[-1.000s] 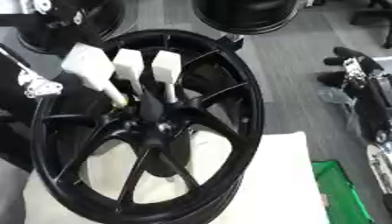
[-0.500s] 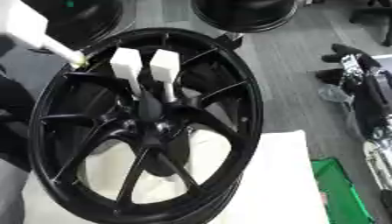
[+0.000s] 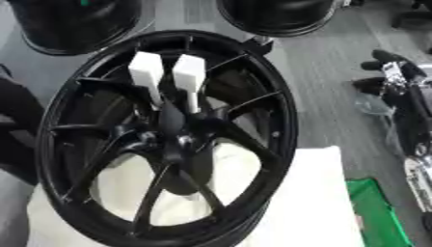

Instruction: Pull the pin out of the wheel hub.

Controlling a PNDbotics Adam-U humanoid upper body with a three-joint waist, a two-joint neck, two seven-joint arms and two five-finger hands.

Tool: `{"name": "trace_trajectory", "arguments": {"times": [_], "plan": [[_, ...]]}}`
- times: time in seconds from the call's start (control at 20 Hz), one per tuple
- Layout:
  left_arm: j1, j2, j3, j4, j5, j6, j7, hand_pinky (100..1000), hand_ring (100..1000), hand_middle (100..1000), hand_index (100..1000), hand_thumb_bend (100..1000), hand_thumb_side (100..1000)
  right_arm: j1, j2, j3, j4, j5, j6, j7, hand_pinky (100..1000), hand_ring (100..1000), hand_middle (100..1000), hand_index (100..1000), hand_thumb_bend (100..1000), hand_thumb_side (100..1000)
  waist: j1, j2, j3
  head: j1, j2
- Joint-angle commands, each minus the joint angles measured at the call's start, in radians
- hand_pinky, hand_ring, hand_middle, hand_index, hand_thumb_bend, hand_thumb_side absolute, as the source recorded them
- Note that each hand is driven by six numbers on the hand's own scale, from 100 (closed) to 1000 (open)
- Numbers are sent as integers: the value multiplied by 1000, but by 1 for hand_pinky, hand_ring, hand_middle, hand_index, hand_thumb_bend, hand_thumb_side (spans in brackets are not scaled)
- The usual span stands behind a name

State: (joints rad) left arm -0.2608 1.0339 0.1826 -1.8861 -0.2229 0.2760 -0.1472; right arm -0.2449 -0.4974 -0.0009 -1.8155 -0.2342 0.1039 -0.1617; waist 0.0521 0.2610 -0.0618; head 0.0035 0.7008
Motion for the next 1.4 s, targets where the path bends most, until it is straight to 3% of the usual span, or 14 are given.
{"name": "trace_trajectory", "arguments": {"times": [0.05,0.45,0.5,0.6,0.7,1.2,1.4], "plan": [[8,5,33,50,-25,10,17,443,470,486,530,122,100,-4,-27,-13,-15,-2,-1,-4,764,655,739,854,100,773,-3,-15,0,-2,-10],[26,-51,4,198,-3,14,-13,515,532,554,631,113,100,-13,-22,-11,-16,-8,-1,-2,765,654,739,854,100,771,-6,-12,-10,0,-11],[25,-56,1,211,-1,12,-22,524,541,563,649,120,150,-13,-21,-11,-16,-9,-1,-2,765,654,739,854,100,771,-7,-12,-10,0,-10],[23,-66,-4,230,3,6,-35,575,604,626,719,141,332,-14,-20,-11,-16,-9,-1,-2,764,654,738,854,100,771,-9,-12,-10,-1,-10],[20,-73,-5,239,5,-1,-45,631,674,701,770,160,403,-14,-19,-11,-16,-10,-1,-2,764,654,739,854,100,771,-10,-11,-10,-3,-10],[20,-84,1,234,4,-8,-41,648,697,730,785,154,404,-14,-21,-9,-17,-9,0,-2,764,654,739,854,100,772,-11,-11,-9,-1,-10],[20,-85,1,231,1,-10,-47,665,716,755,798,211,427,-15,-21,-9,-17,-10,1,-2,764,654,739,854,100,772,-10,-11,-10,-1,-10]]}}
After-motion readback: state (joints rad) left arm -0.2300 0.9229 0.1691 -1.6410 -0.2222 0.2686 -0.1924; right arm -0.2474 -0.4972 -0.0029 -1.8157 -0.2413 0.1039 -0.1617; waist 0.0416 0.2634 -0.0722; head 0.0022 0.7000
